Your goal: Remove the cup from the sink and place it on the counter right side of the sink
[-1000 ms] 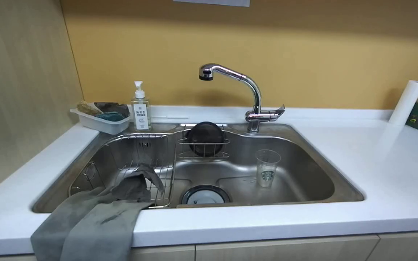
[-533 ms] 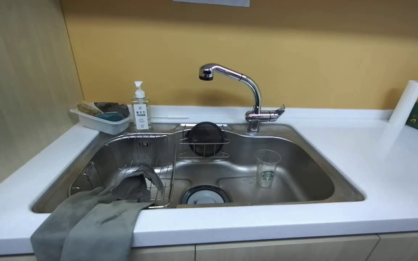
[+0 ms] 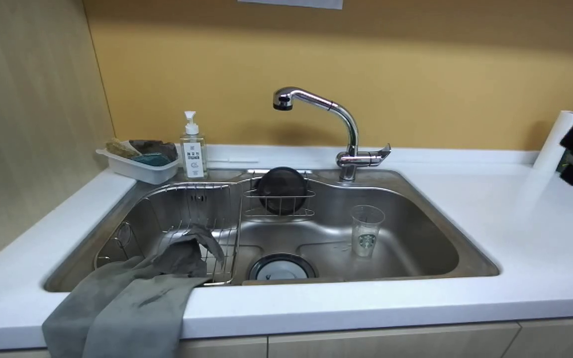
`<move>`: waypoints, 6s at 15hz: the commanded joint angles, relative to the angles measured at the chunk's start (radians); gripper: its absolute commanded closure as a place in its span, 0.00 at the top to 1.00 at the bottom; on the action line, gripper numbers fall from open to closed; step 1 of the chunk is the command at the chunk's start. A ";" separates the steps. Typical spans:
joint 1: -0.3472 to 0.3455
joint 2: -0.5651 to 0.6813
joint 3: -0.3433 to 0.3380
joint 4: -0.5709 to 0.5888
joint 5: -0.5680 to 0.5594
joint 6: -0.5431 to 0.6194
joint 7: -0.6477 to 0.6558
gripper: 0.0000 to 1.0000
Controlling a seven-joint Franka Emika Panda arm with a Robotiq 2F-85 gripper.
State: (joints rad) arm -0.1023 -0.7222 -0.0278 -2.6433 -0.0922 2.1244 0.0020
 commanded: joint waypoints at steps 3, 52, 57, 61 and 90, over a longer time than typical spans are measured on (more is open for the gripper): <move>0.079 0.238 0.088 0.014 0.005 0.271 0.054 1.00; 0.339 1.276 -0.042 0.781 -0.188 0.555 0.172 1.00; 0.322 1.322 -0.034 0.832 -0.180 0.460 0.162 1.00; 0.317 1.378 -0.026 0.879 -0.170 0.460 0.161 1.00; 0.366 1.338 -0.085 0.994 -0.206 0.450 0.128 0.01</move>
State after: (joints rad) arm 0.2304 0.6951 -0.0754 -1.6360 -0.2447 2.6177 0.1128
